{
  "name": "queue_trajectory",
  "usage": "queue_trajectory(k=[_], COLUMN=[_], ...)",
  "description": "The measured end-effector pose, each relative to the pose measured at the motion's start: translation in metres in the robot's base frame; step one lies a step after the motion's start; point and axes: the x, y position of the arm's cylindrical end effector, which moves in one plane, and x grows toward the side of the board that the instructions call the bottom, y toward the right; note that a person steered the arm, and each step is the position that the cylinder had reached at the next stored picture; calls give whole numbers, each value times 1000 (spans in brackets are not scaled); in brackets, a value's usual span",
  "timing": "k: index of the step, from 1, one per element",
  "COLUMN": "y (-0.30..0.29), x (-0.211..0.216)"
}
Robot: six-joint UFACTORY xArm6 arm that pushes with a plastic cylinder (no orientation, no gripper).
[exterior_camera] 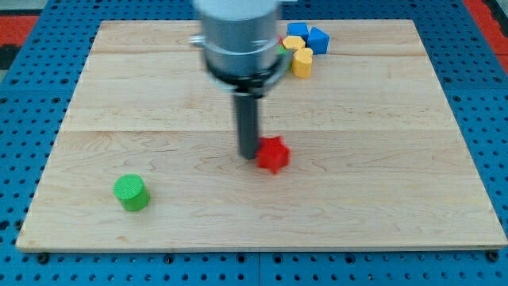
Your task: Move the red star to the bottom of the blue triangle
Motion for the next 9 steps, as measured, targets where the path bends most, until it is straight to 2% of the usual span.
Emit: queue_trajectory(k=[1,2,5,6,7,8,9], y=[50,32,149,152,147,147,144], x=[-9,30,33,-13,-87,-142,-179])
